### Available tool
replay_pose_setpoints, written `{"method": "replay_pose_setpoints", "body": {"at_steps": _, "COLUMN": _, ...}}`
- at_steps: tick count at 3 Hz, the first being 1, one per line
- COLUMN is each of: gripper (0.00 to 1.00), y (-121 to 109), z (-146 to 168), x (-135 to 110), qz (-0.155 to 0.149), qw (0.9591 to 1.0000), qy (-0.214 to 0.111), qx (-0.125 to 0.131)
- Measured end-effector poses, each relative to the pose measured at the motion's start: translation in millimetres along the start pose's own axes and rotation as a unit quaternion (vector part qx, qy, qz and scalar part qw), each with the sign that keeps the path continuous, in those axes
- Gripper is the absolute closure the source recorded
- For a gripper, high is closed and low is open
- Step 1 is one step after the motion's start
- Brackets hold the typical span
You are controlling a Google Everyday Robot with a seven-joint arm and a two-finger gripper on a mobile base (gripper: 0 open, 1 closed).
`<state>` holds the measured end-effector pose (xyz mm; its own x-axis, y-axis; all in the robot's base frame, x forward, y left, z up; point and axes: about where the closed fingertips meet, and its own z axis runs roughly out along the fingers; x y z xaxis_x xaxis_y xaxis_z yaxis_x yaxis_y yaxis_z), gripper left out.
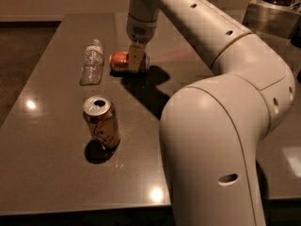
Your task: Move coke can near water bottle
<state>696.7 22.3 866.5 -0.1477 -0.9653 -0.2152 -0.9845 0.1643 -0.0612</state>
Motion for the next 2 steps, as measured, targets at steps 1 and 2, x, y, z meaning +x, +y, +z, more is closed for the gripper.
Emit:
{"method": "replay_pose_setpoints", "body": {"at_steps": 1, "gripper": 0.17, "y": 0.4, "z": 6.7, "x": -1.6, "qz": -0.004, "qw": 1.0000, "qy": -0.002, "qx": -0.008}}
{"method": "replay_pose_setpoints", "body": {"at_steps": 2, "gripper": 0.00, "y": 2.9, "z": 9.6, "x": -4.1, "qz": -0.007, "qw": 0.9998, "qy": -0.012, "qx": -0.016}}
